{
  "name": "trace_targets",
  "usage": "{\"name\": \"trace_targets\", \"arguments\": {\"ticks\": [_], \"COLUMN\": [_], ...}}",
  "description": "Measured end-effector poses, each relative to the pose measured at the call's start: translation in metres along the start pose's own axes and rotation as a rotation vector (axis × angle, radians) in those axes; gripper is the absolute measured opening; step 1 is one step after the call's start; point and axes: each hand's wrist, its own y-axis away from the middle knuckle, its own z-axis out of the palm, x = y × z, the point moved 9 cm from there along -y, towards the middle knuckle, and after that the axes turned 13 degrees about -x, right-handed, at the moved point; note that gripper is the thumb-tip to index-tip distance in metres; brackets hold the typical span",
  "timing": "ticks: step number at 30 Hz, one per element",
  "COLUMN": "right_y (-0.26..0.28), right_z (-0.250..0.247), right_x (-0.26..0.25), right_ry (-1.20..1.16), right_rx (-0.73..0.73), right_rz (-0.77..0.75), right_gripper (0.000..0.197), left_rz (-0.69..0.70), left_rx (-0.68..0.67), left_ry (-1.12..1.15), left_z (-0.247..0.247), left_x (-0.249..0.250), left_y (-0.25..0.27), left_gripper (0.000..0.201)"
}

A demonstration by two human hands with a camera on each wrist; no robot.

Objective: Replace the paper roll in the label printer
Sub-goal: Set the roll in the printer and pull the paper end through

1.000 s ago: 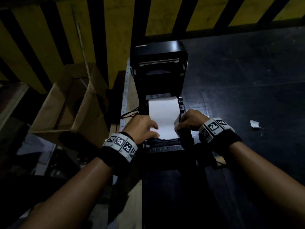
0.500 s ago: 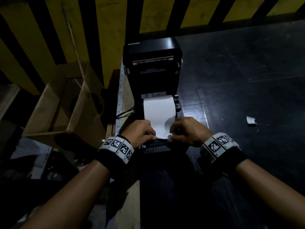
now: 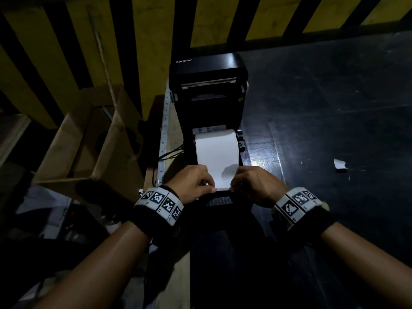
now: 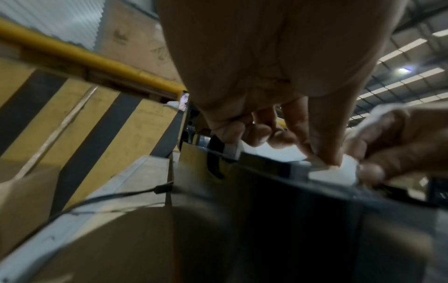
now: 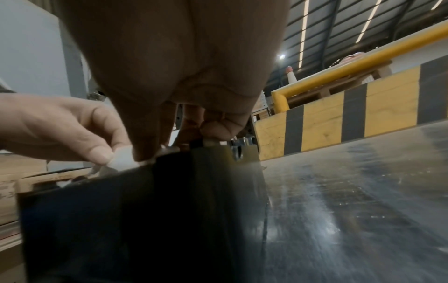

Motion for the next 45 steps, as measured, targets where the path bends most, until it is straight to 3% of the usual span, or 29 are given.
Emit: {"name": "trace_targets", "arguments": {"ticks": [12,15,26,37,43,45], "right_y": [0.025,0.028,0.035,0.040,0.034,0.032], "right_z": [0.011,0.014,0.023,0.050,0.058,0.054], "right_x": [-0.008,-0.008,-0.006,-0.003,0.006,0.005], "right_ry": [0.022,0.019,-0.083,-0.126,-0.217,-0.245], "right_rx": [-0.087,-0.071,-0.104,-0.188,-0.320,-0.397], "right_rz": [-0.033,-0.069,-0.026,0.005,0.049,0.038], "right_gripper": [0.024,0.012,0.009,0.012,0.018,0.023], "left_rz": [0.053,0.049,0.047,0.055,0.117,0.134], "left_rx": [-0.016,-0.055,-0.046,-0.144,-0.231,-0.232], "left_ry": [-0.034,-0.015,-0.046,-0.247,-0.273,-0.226], "left_z": [0.013,0.018,0.031,0.053,0.062,0.054], "left_x": [0.006,0.009,0.016,0.031,0.037,0.040], "left_y": [0.018,0.019,0.033,0.038,0.036,0.036], "left_gripper": [0.019,0.019,0.018,0.024,0.025,0.035]}}
